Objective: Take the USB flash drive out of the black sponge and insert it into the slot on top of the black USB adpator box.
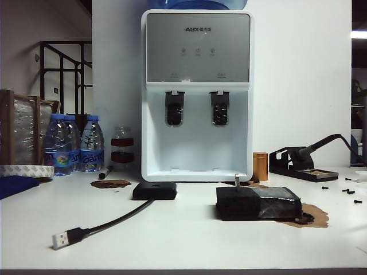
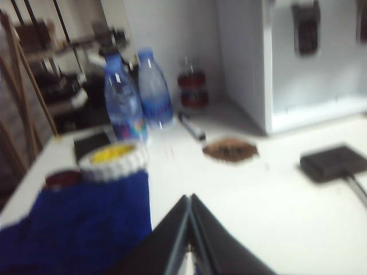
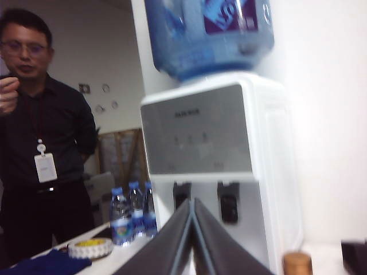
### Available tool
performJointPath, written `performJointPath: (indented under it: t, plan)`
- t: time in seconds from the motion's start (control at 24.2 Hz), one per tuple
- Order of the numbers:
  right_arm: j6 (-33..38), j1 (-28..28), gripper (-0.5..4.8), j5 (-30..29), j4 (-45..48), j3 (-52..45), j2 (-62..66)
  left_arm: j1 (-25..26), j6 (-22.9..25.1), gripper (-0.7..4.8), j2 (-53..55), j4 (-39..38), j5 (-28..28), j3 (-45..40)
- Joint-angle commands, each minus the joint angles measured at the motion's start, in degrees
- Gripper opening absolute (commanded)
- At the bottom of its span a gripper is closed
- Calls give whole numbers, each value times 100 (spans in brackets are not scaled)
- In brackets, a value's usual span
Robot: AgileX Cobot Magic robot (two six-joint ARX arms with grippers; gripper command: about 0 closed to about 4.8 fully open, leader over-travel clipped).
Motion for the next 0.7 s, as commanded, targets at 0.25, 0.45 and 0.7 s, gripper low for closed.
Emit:
performJointPath:
  t: [0.25,0.45,0.7]
  plan:
    - [164,7,-1,9,564,-22,0,-2,33,-4,11,876,120,9]
    - [164,7,0,9,564,-22,0,-2,28,-4,11,1207,42,11]
    - [164,7,0,9,560,-22,0,-2,-28,-4,11,1436,-306,328]
